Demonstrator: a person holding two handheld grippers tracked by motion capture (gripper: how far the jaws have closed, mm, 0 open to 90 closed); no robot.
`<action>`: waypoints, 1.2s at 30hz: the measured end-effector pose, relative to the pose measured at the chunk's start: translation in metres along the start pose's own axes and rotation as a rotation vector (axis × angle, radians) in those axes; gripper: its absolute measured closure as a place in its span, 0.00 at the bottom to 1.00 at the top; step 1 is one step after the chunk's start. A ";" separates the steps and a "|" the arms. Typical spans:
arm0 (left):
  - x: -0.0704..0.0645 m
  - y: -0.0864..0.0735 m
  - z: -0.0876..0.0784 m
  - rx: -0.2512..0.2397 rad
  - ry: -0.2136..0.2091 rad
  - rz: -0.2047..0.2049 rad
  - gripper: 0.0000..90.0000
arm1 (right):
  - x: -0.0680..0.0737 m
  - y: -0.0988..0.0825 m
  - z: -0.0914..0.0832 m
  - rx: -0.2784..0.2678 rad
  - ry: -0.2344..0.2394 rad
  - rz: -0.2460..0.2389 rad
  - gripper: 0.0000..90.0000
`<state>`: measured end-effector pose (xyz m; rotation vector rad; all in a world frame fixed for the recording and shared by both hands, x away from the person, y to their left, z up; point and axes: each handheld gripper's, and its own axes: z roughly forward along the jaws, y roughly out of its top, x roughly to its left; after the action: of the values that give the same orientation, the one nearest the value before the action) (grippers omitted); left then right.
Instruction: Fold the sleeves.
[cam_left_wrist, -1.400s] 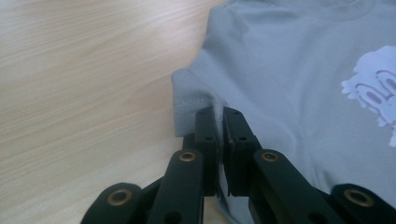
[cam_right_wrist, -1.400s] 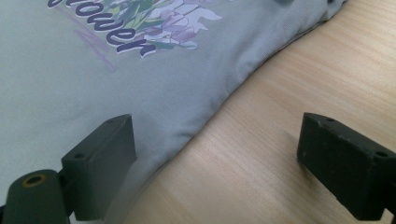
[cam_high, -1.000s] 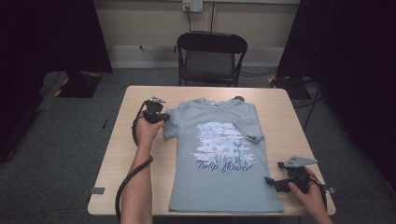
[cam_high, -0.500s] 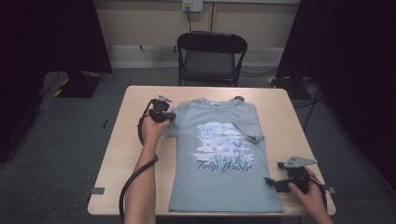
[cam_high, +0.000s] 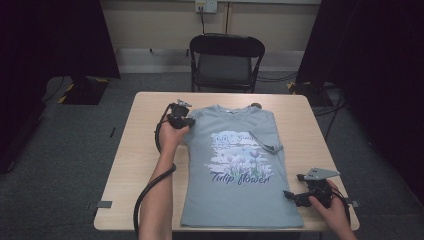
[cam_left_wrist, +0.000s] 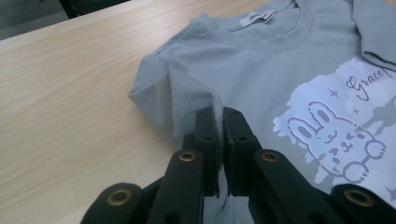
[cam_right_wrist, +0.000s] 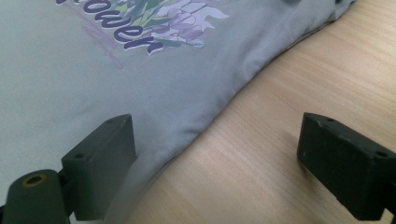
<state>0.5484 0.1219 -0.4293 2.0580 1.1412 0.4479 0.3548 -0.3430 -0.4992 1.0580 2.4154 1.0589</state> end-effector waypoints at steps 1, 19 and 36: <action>0.000 0.000 0.001 0.002 -0.002 0.000 0.95 | 0.000 0.000 0.000 0.000 0.000 0.000 0.12; -0.012 0.011 0.015 0.022 -0.018 0.008 0.95 | 0.000 0.000 0.000 0.000 0.000 0.000 0.12; -0.026 0.019 0.030 0.047 -0.024 0.017 0.95 | 0.000 0.000 0.000 0.000 0.000 0.000 0.12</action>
<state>0.5636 0.0803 -0.4344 2.1097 1.1305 0.4078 0.3548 -0.3430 -0.4992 1.0581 2.4153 1.0593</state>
